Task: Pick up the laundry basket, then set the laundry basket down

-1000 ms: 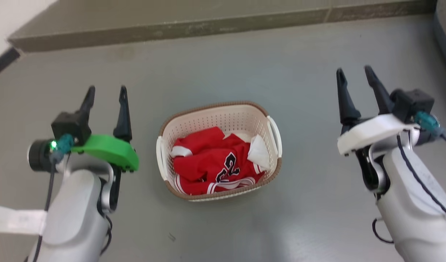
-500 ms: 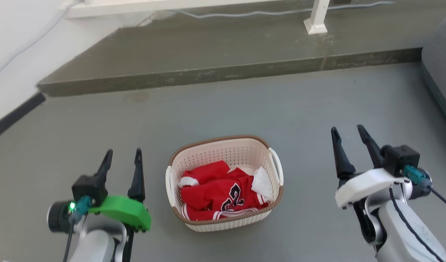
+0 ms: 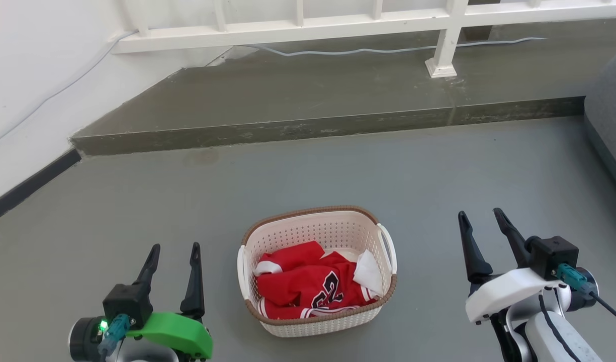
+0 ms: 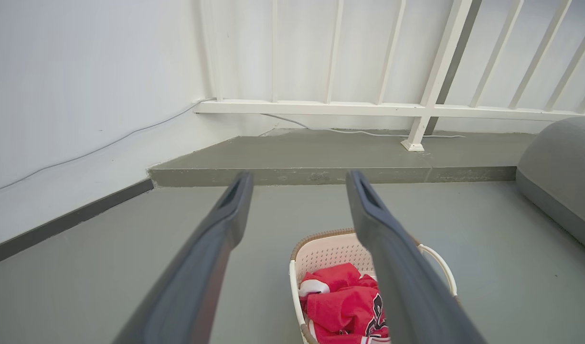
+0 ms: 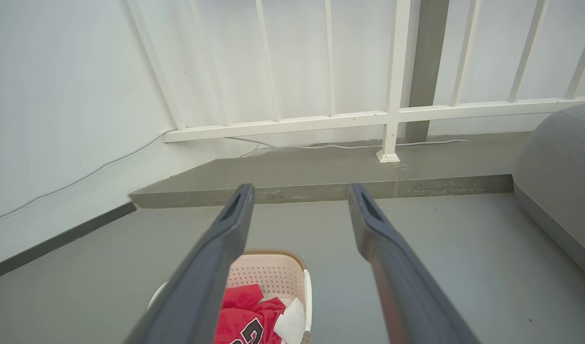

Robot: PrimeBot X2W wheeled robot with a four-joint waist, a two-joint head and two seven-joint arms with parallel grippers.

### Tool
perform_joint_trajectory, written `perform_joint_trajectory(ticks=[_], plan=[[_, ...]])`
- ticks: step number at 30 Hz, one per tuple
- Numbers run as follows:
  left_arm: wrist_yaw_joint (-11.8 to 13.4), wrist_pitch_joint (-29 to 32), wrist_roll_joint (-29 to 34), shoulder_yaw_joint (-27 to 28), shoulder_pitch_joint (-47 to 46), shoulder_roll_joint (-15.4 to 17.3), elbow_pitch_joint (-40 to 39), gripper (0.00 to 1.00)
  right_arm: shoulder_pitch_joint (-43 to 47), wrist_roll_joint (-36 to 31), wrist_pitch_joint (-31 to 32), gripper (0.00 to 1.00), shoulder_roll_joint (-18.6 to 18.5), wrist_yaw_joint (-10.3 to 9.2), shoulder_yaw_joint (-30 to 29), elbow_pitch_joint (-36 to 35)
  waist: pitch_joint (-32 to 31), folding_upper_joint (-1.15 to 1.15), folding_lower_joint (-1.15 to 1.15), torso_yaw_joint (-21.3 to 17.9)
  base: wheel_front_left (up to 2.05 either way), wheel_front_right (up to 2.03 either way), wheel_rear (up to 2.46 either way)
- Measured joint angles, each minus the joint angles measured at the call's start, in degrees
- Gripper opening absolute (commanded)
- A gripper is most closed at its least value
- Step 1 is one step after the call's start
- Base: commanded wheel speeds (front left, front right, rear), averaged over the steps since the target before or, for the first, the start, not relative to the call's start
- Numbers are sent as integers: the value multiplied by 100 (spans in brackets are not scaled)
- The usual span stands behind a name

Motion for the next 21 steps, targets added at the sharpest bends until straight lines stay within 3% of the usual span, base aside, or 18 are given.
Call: perform_joint_trajectory(ticks=[21], plan=[[4, 0, 236, 185, 528, -13, -505, 100, 305, -36, 0, 100, -1, -34, -10, -216, -27, 0, 0, -12, 0, 0, 0]])
